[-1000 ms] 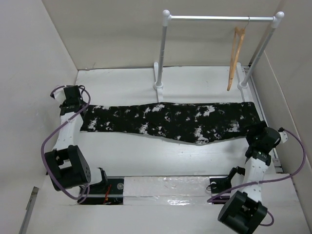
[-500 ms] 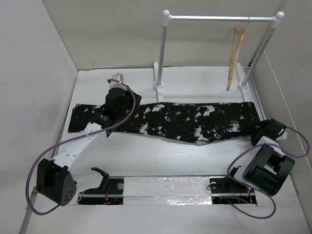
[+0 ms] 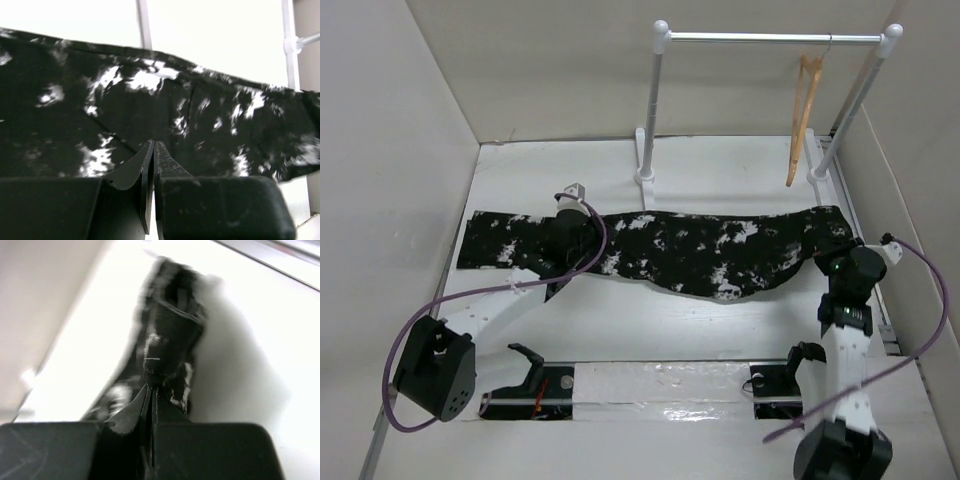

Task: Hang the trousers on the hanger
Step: Fold the trousers at the center of the board.

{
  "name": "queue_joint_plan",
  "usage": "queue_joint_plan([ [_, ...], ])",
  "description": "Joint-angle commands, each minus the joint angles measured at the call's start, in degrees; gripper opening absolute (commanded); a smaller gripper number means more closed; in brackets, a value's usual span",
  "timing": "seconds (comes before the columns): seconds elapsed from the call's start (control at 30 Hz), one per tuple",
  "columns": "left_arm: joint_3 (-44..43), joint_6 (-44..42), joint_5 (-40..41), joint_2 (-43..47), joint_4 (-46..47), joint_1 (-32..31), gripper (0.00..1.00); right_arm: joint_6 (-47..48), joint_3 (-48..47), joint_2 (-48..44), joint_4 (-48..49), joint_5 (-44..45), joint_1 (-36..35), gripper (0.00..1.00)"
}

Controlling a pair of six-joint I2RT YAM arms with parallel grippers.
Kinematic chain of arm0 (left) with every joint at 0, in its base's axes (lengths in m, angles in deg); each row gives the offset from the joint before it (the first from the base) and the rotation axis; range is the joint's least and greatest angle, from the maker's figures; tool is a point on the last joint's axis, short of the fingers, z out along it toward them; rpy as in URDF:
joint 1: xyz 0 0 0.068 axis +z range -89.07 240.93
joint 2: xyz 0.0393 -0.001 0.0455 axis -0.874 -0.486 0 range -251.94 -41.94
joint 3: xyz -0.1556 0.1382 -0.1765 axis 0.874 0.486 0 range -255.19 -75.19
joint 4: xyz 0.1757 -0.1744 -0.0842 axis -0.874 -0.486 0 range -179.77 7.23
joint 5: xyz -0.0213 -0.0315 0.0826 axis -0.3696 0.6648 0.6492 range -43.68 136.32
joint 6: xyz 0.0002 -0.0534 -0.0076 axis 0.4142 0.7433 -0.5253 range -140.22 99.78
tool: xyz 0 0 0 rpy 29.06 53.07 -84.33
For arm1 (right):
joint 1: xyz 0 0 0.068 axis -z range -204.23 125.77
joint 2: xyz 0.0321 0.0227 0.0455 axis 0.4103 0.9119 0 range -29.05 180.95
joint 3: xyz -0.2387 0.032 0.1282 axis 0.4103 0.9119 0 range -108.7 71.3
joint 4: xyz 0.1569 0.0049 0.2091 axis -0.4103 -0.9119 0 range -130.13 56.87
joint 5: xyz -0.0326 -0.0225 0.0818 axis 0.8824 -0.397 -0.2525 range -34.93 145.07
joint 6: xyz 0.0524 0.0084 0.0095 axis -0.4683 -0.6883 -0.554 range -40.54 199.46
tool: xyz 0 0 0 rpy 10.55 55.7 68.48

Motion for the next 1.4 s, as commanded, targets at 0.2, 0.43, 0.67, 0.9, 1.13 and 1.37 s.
queue_joint_plan([
  [0.2, -2.1, 0.7, 20.6, -6.8, 0.6, -19.3, 0.0, 11.3, -13.3, -16.7, -16.8, -5.4, -17.5, 0.0],
  [0.43, 1.8, 5.2, 20.0, -13.1, 5.2, -22.1, 0.0, 9.4, -23.6, -11.2, -14.5, -6.5, -33.3, 0.0],
  [0.67, 3.9, 7.0, 20.6, -15.6, 7.1, -25.0, 0.0, 9.3, -32.9, -0.3, -8.7, 4.8, -52.4, 0.0],
  [0.9, 7.2, 11.2, 18.9, -20.4, 11.5, -28.5, 0.0, 12.6, -46.8, 10.1, -6.6, 10.3, -60.6, 0.0],
  [1.13, 1.9, 13.9, 16.8, -28.0, 16.8, -35.8, 0.0, 14.5, -56.1, 16.4, -7.6, 10.6, -58.8, 0.0],
  [1.37, -20.1, 13.6, 8.8, -42.8, 19.6, -38.7, 0.0, 13.7, -64.7, 18.9, -10.4, 3.9, -53.0, 0.0],
])
